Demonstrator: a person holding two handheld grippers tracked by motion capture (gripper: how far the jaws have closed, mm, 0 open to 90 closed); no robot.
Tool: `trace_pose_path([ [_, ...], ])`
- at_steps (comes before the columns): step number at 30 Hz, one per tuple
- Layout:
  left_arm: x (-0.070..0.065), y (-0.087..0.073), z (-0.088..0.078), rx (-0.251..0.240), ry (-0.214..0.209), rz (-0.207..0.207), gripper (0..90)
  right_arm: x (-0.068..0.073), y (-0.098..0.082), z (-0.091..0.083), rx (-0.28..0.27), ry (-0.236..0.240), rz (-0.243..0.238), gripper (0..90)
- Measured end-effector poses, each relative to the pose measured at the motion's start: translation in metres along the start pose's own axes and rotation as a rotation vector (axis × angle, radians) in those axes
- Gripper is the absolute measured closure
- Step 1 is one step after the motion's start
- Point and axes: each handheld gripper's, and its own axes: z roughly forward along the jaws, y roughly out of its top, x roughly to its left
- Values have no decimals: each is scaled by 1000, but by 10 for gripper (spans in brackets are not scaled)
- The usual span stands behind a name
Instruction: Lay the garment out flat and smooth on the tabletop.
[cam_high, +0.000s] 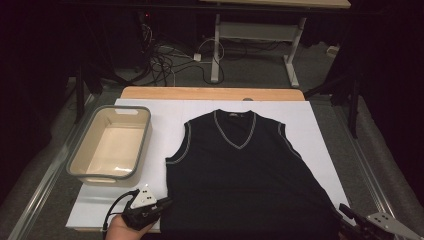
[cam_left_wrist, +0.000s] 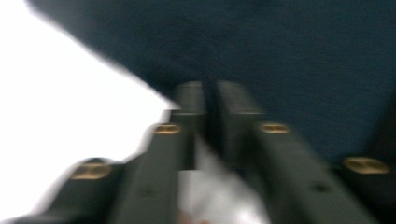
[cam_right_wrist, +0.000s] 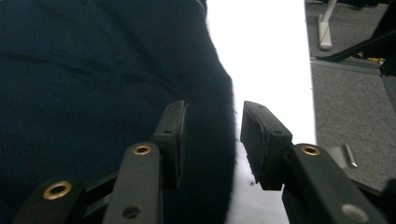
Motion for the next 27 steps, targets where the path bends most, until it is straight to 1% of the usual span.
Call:
trace_pose_path([
  [3, -2, -3, -7, 3, 27, 22, 850, 4, 6, 6, -6, 13, -14, 604],
  [4, -1, -6, -12, -4, 36, 20, 851, 5, 8, 8, -12, 16, -20, 604],
  [5, 0, -9, -17, -13, 45, 7, 851, 6, 10, 10, -14, 19, -22, 603],
  [8, 6, -22, -33, -20, 72, -24, 852, 9, 18, 19, -25, 36, -26, 603],
  [10, 10, -31, -43, -27, 80, -46, 852, 11, 23, 26, -33, 46, -38, 602],
  [12, 10, -38, -51, -27, 84, -57, 851, 14, 29, 34, -36, 54, -49, 599],
  [15, 8, -45, -54, -14, 91, -65, 850, 17, 36, 47, -31, 72, -49, 577],
  [17, 8, -47, -53, -19, 87, -76, 848, 19, 42, 56, -22, 66, -51, 580],
  [18, 8, -48, -52, -24, 83, -78, 847, 20, 46, 61, -16, 61, -48, 594],
  [19, 8, -48, -51, -31, 79, -79, 843, 21, 52, 68, -14, 49, -58, 611],
  [20, 8, -47, -50, -35, 73, -75, 832, 20, 58, 75, -8, 41, -58, 634],
  [21, 8, -46, -48, -36, 71, -66, 799, 20, 66, 84, 3, 29, -65, 657],
  [22, 8, -45, -47, -40, 75, -58, 756, 20, 73, 94, 21, 10, -83, 677],
  [23, 8, -44, -47, -53, 75, -56, 705, 18, 80, 104, 38, -5, -82, 702],
  [24, 8, -42, -47, -66, 66, -56, 661, 16, 85, 114, 57, -3, -71, 707],
  [26, 8, -40, -47, -92, 57, -45, 620, 13, 92, 134, 110, -14, -56, 700],
  [27, 8, -38, -47, -97, 59, -38, 596, 12, 94, 141, 125, 9, -34, 663],
])
